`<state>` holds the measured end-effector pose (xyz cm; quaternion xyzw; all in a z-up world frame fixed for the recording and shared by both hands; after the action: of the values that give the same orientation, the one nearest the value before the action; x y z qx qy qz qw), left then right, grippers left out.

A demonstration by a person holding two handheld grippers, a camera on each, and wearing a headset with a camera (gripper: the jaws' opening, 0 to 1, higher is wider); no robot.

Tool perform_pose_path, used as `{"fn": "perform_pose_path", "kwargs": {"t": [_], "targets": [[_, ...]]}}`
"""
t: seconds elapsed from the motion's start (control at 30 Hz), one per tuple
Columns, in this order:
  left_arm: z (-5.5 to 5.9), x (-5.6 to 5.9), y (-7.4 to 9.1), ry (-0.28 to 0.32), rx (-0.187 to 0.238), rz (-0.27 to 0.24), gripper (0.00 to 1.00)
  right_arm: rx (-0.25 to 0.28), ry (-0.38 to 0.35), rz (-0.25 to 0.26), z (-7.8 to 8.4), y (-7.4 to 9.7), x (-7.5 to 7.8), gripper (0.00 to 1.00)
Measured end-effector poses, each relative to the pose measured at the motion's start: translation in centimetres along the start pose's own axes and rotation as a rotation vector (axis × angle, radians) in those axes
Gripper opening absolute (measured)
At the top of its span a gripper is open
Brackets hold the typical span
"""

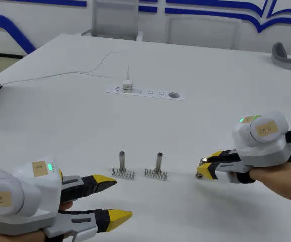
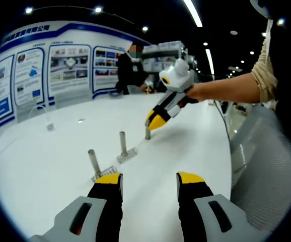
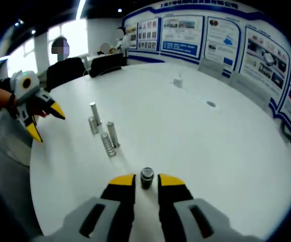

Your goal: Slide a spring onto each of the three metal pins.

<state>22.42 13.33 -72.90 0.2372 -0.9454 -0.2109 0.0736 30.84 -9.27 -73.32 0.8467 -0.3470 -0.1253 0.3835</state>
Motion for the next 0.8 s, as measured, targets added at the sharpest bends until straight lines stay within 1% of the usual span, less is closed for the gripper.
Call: {"fn": "perform_pose_path", "kwargs": {"t": [0.3, 0.57, 0.8], "targets": [[0.0, 0.0, 0.2, 0.0, 0.003, -0.003, 0.44, -0.003, -0.007, 0.006, 0.8, 0.4, -0.1, 0.19], [-0.1, 0.0, 0.2, -0.001, 0.007, -0.003, 0.44, 0.003, 0.002, 0.011, 0.9, 1.3, -0.7, 0.2], [-0.1, -0.1, 0.1, 0.0, 0.012, -0.003, 0.44, 0.006, 0.02, 0.006, 0.8, 1.7, -1.7, 0.2]]}}
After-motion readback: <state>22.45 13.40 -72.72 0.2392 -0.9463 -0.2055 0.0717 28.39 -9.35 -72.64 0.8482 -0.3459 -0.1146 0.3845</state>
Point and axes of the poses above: the centre of the closed fingertips' face, and the gripper's own axes: y roughly backward along the fingers, x roughly to its right, z roughly out of its underside, the point moved 5 cm from there along y, roughly backward along the fingers, and after that the axes turned 5 degrees about -x, right-handed, at the moved point
